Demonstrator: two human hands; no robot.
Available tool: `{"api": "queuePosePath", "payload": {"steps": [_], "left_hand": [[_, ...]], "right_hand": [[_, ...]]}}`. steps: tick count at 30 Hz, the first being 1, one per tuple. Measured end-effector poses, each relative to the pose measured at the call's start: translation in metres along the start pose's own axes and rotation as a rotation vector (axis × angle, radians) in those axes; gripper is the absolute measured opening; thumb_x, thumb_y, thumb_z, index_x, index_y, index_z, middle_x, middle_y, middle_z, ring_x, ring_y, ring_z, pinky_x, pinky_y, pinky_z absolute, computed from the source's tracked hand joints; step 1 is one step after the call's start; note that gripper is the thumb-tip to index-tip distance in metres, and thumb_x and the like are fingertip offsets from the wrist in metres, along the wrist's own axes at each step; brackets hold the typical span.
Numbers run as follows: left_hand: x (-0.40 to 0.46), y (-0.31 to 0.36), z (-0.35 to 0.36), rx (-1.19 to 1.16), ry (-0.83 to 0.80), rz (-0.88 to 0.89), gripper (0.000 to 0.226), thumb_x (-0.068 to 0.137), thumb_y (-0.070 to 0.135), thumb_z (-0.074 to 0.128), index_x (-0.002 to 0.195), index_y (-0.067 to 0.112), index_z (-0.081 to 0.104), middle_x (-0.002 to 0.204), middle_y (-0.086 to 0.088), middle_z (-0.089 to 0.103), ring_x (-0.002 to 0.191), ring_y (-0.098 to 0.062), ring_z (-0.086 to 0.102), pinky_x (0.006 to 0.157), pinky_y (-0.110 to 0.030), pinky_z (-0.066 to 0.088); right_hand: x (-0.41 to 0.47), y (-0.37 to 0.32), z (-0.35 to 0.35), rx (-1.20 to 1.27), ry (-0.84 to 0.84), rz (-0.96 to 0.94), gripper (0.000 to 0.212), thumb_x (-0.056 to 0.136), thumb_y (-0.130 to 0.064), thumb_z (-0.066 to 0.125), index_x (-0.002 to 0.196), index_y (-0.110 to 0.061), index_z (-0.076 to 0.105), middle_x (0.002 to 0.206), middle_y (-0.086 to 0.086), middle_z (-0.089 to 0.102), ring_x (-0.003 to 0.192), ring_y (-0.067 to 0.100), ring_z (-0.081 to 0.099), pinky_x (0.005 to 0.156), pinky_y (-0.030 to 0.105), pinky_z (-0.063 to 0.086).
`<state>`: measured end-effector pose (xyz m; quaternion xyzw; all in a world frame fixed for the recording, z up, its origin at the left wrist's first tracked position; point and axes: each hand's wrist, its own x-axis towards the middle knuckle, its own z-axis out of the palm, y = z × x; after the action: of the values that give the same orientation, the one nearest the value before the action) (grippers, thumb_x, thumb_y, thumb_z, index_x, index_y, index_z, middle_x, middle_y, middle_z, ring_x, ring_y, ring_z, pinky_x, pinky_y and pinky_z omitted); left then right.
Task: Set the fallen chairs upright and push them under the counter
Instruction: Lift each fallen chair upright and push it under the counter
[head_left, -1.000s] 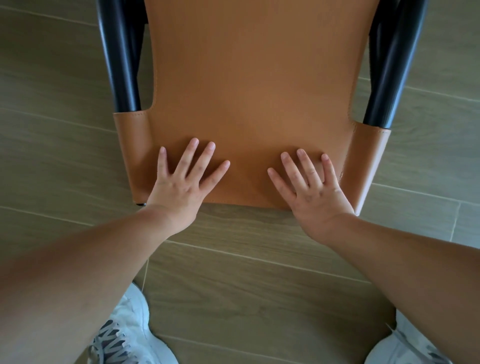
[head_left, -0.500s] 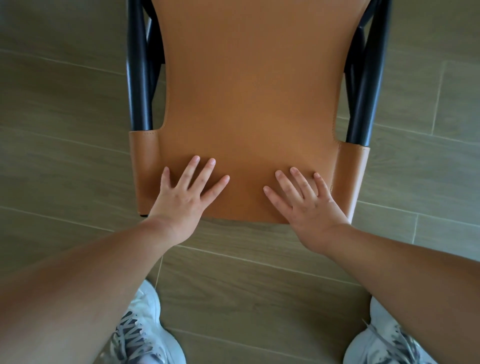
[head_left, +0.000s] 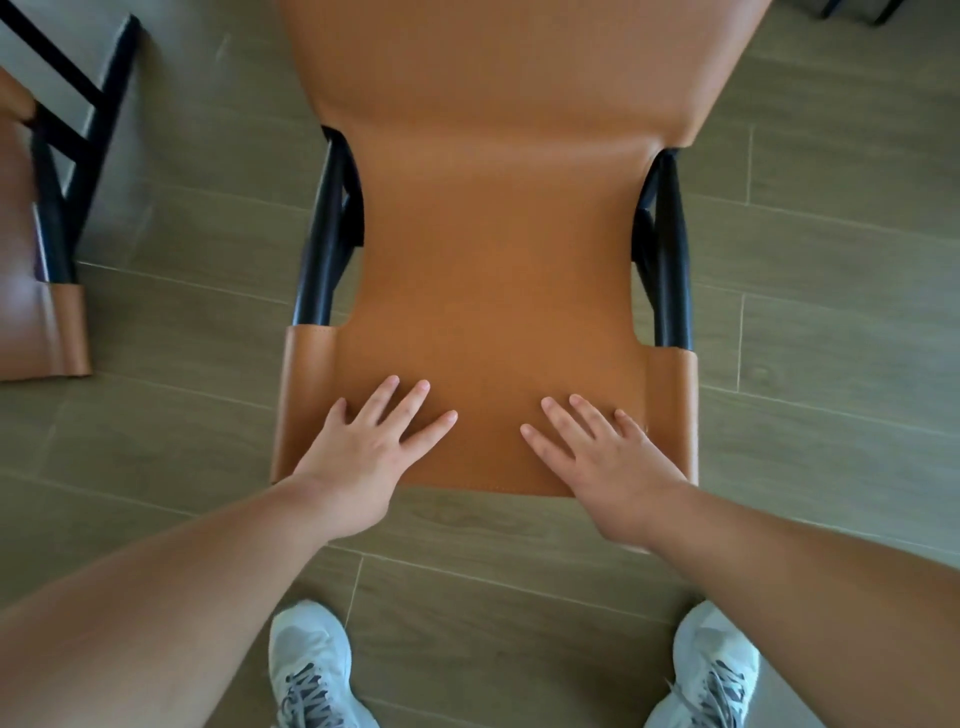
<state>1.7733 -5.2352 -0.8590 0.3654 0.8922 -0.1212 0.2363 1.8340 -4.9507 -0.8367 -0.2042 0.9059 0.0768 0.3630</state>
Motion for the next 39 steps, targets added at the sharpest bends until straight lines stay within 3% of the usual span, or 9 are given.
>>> {"api": "queuePosePath", "payload": {"steps": [4, 6, 9, 15, 22, 28, 32, 35, 39], "left_hand": [[-0.014, -0.017, -0.065, -0.013, 0.027, 0.021, 0.111, 0.080, -0.002, 0.046, 0.143, 0.045, -0.033, 0.163, -0.002, -0.015, 0.150, -0.032, 0.001, 0.103, -0.048, 0.042], [-0.018, -0.025, -0.096, -0.010, 0.043, 0.010, 0.107, 0.079, -0.003, 0.045, 0.147, 0.045, -0.023, 0.164, -0.005, -0.002, 0.149, -0.032, 0.012, 0.084, -0.036, 0.051], [-0.020, -0.039, -0.141, 0.021, 0.049, -0.012, 0.101, 0.081, -0.003, 0.043, 0.149, 0.045, -0.015, 0.163, -0.006, 0.011, 0.144, -0.031, 0.024, 0.062, -0.026, 0.046], [-0.021, -0.068, -0.230, 0.021, 0.074, -0.074, 0.090, 0.085, -0.001, 0.042, 0.153, 0.041, 0.000, 0.148, -0.002, 0.032, 0.119, -0.027, 0.042, 0.073, -0.037, 0.056], [-0.010, -0.101, -0.320, 0.019, 0.157, -0.150, 0.060, 0.087, 0.009, 0.043, 0.143, 0.030, 0.034, 0.123, 0.002, 0.049, 0.100, -0.022, 0.050, 0.074, -0.040, 0.054], [0.005, -0.137, -0.380, 0.084, 0.275, -0.252, 0.029, 0.083, 0.013, 0.050, 0.110, 0.023, 0.051, 0.095, 0.004, 0.046, 0.088, -0.019, 0.048, 0.060, -0.035, 0.045], [0.024, -0.163, -0.410, 0.177, 0.308, -0.291, 0.028, 0.081, 0.009, 0.051, 0.105, 0.021, 0.043, 0.093, 0.002, 0.042, 0.090, -0.021, 0.048, 0.053, -0.034, 0.035], [0.038, -0.176, -0.432, 0.192, 0.314, -0.285, 0.028, 0.083, 0.008, 0.048, 0.107, 0.022, 0.043, 0.091, 0.003, 0.039, 0.090, -0.021, 0.048, 0.055, -0.035, 0.036], [0.050, -0.189, -0.460, 0.136, 0.334, -0.376, 0.033, 0.086, 0.007, 0.044, 0.114, 0.024, 0.047, 0.099, 0.001, 0.048, 0.088, -0.023, 0.046, 0.061, -0.036, 0.041]], "right_hand": [[-0.028, 0.017, -0.061, 0.043, 0.015, 0.006, 0.114, 0.082, 0.003, 0.057, 0.148, -0.032, -0.029, 0.159, 0.005, -0.029, 0.149, 0.032, -0.013, 0.118, 0.054, 0.018], [-0.041, 0.026, -0.092, 0.074, 0.026, 0.010, 0.113, 0.081, 0.008, 0.054, 0.149, -0.033, -0.026, 0.161, 0.003, -0.026, 0.150, 0.031, -0.010, 0.119, 0.052, 0.020], [-0.058, 0.040, -0.137, 0.110, 0.027, 0.021, 0.111, 0.080, 0.013, 0.049, 0.151, -0.034, -0.021, 0.162, 0.001, -0.021, 0.151, 0.029, -0.007, 0.119, 0.050, 0.022], [-0.082, 0.069, -0.219, 0.113, 0.070, 0.068, 0.112, 0.079, 0.014, 0.055, 0.154, -0.034, -0.012, 0.162, 0.001, -0.001, 0.145, 0.032, 0.014, 0.102, 0.044, 0.045], [-0.096, 0.110, -0.288, 0.012, 0.223, 0.074, 0.095, 0.079, 0.010, 0.045, 0.155, -0.030, 0.003, 0.142, 0.002, 0.031, 0.107, 0.027, 0.044, 0.076, 0.040, 0.054], [-0.102, 0.144, -0.330, -0.092, 0.413, 0.111, 0.076, 0.081, 0.004, 0.043, 0.147, -0.023, 0.017, 0.125, 0.001, 0.039, 0.100, 0.025, 0.046, 0.065, 0.037, 0.053], [-0.095, 0.167, -0.363, -0.113, 0.524, 0.136, 0.059, 0.080, 0.003, 0.044, 0.131, -0.024, 0.030, 0.107, 0.000, 0.038, 0.088, 0.021, 0.041, 0.066, 0.034, 0.044], [-0.088, 0.189, -0.387, -0.119, 0.569, 0.113, 0.047, 0.083, 0.002, 0.044, 0.121, -0.023, 0.032, 0.097, -0.002, 0.029, 0.084, 0.020, 0.036, 0.067, 0.033, 0.039], [-0.075, 0.213, -0.417, -0.009, 0.648, 0.176, 0.026, 0.087, -0.002, 0.046, 0.106, -0.020, 0.042, 0.093, -0.002, 0.035, 0.084, 0.021, 0.038, 0.062, 0.034, 0.039]]}}
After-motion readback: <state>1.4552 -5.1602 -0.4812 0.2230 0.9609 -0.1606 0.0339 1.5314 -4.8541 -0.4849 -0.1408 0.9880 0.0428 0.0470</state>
